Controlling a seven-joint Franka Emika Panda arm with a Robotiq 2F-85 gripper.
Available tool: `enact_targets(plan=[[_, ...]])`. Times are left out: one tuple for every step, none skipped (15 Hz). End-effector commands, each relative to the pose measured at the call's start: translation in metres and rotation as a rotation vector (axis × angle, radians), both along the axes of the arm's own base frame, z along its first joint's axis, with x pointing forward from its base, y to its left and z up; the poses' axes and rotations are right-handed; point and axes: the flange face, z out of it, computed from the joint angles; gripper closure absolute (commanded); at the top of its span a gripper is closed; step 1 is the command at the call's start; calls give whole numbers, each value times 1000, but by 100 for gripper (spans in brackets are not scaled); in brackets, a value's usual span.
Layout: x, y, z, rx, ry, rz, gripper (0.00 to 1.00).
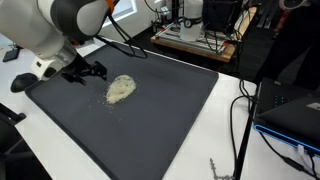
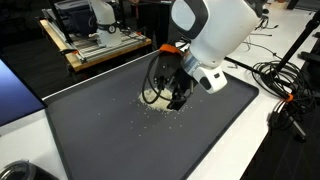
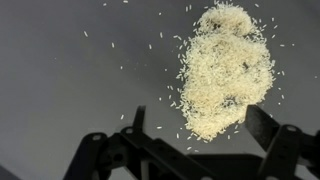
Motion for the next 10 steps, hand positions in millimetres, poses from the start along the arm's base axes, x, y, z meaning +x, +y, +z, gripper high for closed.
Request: enact_targets(plan=[[-3, -27, 9, 120, -49, -7, 0], [-4, -35, 9, 144, -60, -12, 0], [-6, -43, 9, 173, -67, -19, 0], [-9, -50, 9, 196, -73, -23, 0], [-13, -58, 9, 223, -75, -30, 0], [-17, -65, 9, 237, -78, -37, 0], [-22, -71, 7, 259, -72, -40, 0], [-28, -77, 6, 274, -75, -49, 0], [-31, -82, 5, 295, -93, -51, 0], [-35, -86, 3, 316, -109, -55, 0]])
